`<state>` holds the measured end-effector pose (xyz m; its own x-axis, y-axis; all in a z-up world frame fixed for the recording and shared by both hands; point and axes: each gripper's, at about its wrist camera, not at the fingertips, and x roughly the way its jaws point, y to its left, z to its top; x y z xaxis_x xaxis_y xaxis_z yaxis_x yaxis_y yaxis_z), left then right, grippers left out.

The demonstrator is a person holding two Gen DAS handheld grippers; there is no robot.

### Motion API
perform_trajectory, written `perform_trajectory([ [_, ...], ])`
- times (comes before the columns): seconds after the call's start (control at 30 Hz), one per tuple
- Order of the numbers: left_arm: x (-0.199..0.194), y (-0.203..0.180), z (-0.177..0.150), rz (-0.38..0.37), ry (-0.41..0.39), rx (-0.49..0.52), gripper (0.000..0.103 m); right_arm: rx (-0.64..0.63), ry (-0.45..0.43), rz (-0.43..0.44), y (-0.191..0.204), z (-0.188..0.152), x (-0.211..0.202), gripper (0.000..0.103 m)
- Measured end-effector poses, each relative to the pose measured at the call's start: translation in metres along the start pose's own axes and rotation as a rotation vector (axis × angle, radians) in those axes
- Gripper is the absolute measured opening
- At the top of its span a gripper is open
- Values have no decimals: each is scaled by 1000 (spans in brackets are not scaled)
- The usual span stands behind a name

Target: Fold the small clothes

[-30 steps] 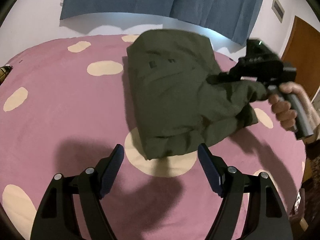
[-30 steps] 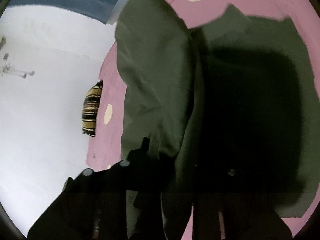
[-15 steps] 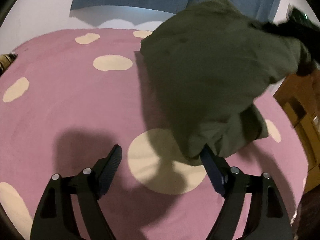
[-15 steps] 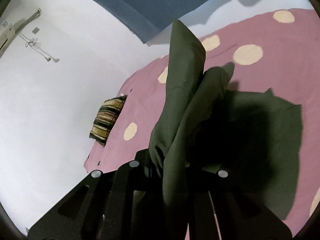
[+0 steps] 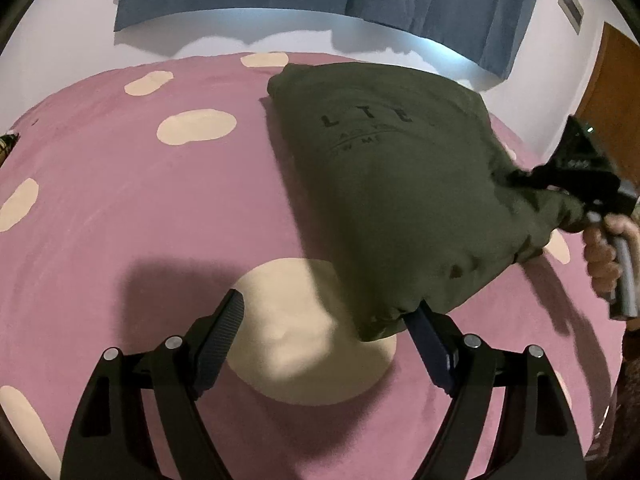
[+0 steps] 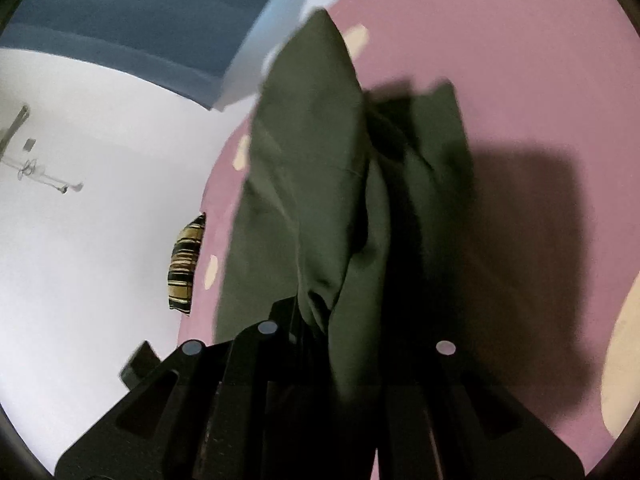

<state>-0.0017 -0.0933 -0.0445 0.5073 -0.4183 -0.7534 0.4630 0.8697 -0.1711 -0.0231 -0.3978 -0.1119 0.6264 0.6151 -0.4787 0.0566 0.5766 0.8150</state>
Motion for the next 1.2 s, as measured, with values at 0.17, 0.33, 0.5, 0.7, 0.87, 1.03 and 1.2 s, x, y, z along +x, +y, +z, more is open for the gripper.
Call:
perform_trajectory([
  [0.17,3,-2,1,15,6,9,81,77,6,72,-28,-3,10,10],
  [0.33,4,0,1,26,14,-1,81,73,0,98,-18,-5,-12,34],
  [0.5,6,4,0,4,29,-39,81,34,-29,75,-6,-23,-48,58],
  [0.7,7,4,-1,7,34,-42,81,25,-46,81,-3,-46,-65,59],
  [0.87,8,3,0,11,41,-50,81,4,-40,6,-7,-49,-58,33],
  [1.03,12,2,-1,10,51,-52,82,63,-26,-32,-34,-51,-41,19],
  [1.2,16,4,-1,9,62,-72,83,65,-36,-28,-45,-53,-34,16],
])
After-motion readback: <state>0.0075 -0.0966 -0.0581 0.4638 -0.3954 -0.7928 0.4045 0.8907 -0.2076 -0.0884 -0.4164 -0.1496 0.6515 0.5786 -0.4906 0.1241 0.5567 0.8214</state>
